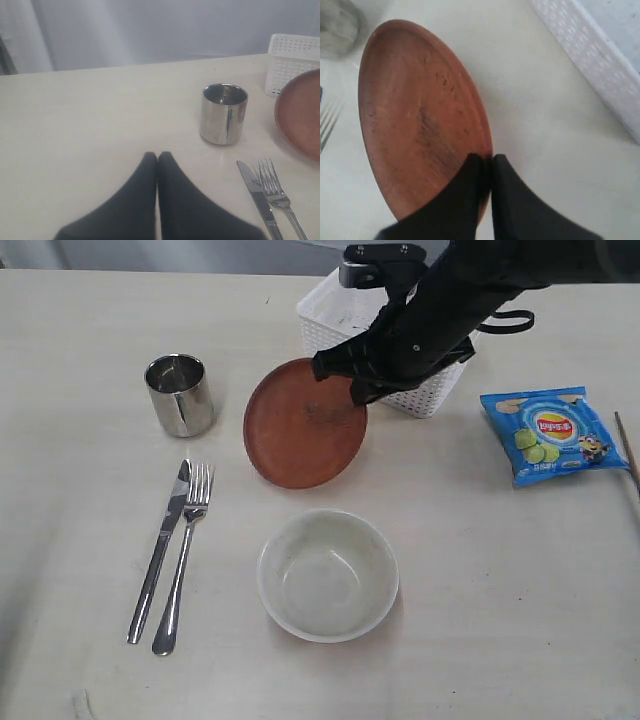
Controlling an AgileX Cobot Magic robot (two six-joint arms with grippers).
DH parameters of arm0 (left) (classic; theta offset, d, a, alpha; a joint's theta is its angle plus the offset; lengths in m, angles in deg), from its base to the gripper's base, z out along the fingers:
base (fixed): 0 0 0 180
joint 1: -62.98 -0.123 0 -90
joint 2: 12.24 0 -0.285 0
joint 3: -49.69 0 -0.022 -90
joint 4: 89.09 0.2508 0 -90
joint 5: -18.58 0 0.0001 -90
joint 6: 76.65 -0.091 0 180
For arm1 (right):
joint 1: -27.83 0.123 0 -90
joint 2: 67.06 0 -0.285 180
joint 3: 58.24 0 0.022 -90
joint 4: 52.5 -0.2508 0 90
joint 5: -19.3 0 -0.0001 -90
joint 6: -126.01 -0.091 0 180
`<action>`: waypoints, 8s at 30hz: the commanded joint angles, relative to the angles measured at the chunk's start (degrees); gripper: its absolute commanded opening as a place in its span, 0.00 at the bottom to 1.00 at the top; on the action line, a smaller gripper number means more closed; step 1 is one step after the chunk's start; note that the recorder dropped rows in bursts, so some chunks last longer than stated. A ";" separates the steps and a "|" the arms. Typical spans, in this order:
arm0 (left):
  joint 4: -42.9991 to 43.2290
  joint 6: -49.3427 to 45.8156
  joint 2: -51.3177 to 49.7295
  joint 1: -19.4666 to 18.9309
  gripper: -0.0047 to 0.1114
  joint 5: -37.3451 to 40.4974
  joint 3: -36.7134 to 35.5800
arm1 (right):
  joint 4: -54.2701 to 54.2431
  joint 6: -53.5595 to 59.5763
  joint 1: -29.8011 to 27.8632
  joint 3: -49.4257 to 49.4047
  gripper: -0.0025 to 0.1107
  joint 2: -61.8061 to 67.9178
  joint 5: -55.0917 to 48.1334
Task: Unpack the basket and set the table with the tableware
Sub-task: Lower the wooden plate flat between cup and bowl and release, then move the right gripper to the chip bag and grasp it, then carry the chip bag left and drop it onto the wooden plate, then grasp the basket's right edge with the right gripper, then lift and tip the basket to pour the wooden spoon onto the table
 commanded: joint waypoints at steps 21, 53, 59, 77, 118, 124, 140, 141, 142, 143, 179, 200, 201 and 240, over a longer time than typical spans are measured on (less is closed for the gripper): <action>-0.13 0.25 0.13 0.33 0.04 -0.48 -0.14 | 20.10 -11.61 -21.72 -3.60 0.50 -5.93 -19.61; -0.13 0.25 0.13 0.33 0.04 -0.48 -0.14 | 37.85 -22.23 -13.20 -3.03 0.02 3.69 -12.91; -0.13 0.25 0.13 0.33 0.04 -0.48 -0.14 | 34.85 -19.12 -13.20 -3.03 0.02 -3.23 -14.90; -0.13 0.25 0.13 0.33 0.04 -0.48 -0.14 | 27.67 -16.01 12.54 -2.14 0.02 -11.46 -12.02; -0.13 0.25 0.13 0.33 0.04 -0.48 -0.14 | 37.97 -28.47 6.96 21.32 0.59 -1.20 -26.63; -0.13 0.25 0.13 0.33 0.04 -0.48 -0.14 | 25.34 -27.11 -7.59 21.32 0.59 -1.06 -25.59; -0.13 0.25 0.13 0.33 0.04 -0.48 -0.14 | 8.15 -22.89 -19.41 21.32 0.59 13.39 -16.08; -0.13 0.25 0.13 0.33 0.04 -0.48 -0.14 | 8.12 -22.89 -19.41 21.32 0.59 14.20 -15.53; -0.13 0.25 0.13 0.33 0.04 -0.48 -0.14 | 8.12 -22.89 -19.41 21.32 0.59 15.39 -14.39; -0.13 0.25 0.13 0.33 0.04 -0.48 -0.14 | 8.12 -22.89 -19.41 21.32 0.59 15.98 -13.98; -0.13 0.25 0.13 0.33 0.04 -0.48 -0.14 | 92.37 -74.41 -18.46 -3.76 0.02 -13.57 6.59; -0.13 0.25 0.13 0.33 0.04 -0.48 -0.14 | 116.97 -75.47 -4.38 -12.57 0.02 -12.68 -23.83; -0.13 0.25 0.13 0.33 0.04 -0.48 -0.14 | 116.97 -74.18 -3.76 -12.57 0.02 -12.68 -25.07; -0.13 0.25 0.13 0.33 0.04 -0.48 -0.14 | 116.97 -48.22 3.85 -12.56 0.02 -2.80 -30.40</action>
